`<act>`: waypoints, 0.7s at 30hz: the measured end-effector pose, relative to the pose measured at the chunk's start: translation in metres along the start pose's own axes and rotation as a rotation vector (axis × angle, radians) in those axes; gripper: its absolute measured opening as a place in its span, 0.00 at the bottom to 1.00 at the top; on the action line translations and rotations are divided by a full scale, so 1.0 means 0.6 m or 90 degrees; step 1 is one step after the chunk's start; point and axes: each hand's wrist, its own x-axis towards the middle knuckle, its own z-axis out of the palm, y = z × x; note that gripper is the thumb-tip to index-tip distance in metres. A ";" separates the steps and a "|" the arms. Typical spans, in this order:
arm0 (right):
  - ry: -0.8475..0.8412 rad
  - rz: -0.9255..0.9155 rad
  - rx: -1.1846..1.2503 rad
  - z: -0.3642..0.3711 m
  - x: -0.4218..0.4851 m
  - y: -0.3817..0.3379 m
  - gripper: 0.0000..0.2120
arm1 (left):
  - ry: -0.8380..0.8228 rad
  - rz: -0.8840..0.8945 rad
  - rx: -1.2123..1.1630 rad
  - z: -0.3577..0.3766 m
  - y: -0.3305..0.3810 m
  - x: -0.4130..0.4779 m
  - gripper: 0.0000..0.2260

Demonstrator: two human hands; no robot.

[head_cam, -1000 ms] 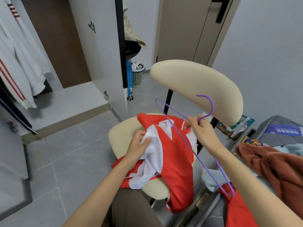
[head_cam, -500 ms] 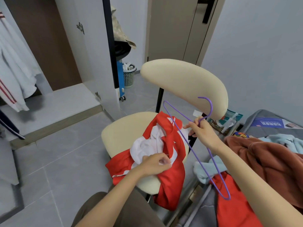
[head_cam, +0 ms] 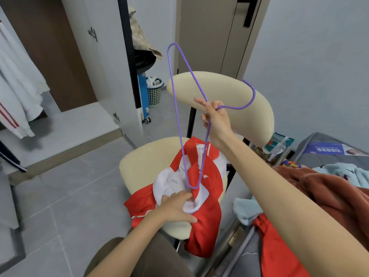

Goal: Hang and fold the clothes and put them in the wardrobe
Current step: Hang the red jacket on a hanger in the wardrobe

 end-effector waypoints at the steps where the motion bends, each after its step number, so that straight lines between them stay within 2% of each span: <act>1: 0.008 0.012 0.017 0.007 0.006 0.001 0.16 | 0.003 0.001 0.044 0.001 0.004 0.000 0.18; 4: 0.036 0.045 0.055 0.021 0.021 0.008 0.16 | 0.020 0.027 0.088 0.004 0.007 0.000 0.13; 7: 0.063 0.084 0.094 0.026 0.032 0.026 0.17 | -0.006 0.093 0.052 -0.007 0.013 -0.015 0.13; 11: 0.069 0.115 0.113 0.016 0.030 0.062 0.17 | 0.002 0.155 0.016 -0.035 0.017 -0.042 0.07; 13: 0.053 0.114 0.098 0.004 0.027 0.076 0.17 | 0.012 0.178 0.008 -0.049 0.016 -0.054 0.08; 18: -0.040 0.128 -0.013 -0.024 0.017 0.079 0.16 | 0.127 0.188 0.095 -0.085 0.007 -0.058 0.08; 21: -0.072 0.147 -0.090 -0.033 0.014 0.071 0.16 | 0.192 0.167 0.111 -0.102 0.002 -0.053 0.14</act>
